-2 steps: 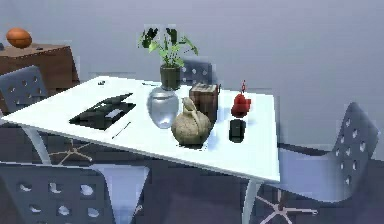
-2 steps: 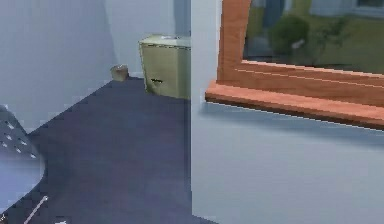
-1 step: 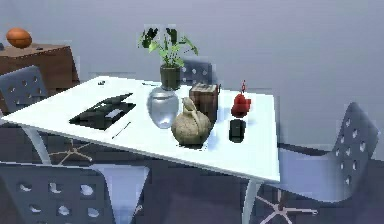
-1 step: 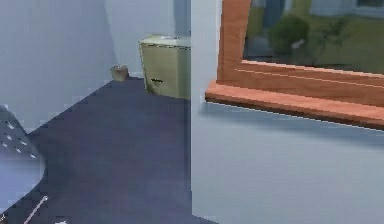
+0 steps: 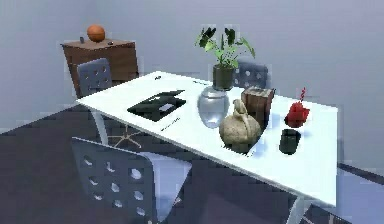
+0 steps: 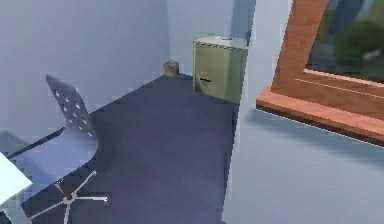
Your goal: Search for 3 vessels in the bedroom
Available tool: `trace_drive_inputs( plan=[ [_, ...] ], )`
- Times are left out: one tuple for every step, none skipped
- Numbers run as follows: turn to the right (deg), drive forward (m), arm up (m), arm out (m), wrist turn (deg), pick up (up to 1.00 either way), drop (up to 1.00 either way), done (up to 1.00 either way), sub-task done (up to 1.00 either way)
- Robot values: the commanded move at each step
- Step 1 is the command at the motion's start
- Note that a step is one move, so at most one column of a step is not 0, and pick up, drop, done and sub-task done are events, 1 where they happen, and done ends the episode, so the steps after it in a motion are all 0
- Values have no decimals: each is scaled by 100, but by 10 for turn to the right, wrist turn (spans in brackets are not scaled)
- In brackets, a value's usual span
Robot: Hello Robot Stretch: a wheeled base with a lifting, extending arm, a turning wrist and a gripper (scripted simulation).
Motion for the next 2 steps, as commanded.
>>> trace_drive_inputs(
  plan=[
    [0, 10, 0, 0, 0, 0, 0, 0, 0],
    [300, 0, 0, 0, 0, 0, 0, 0, 0]
  ],
)
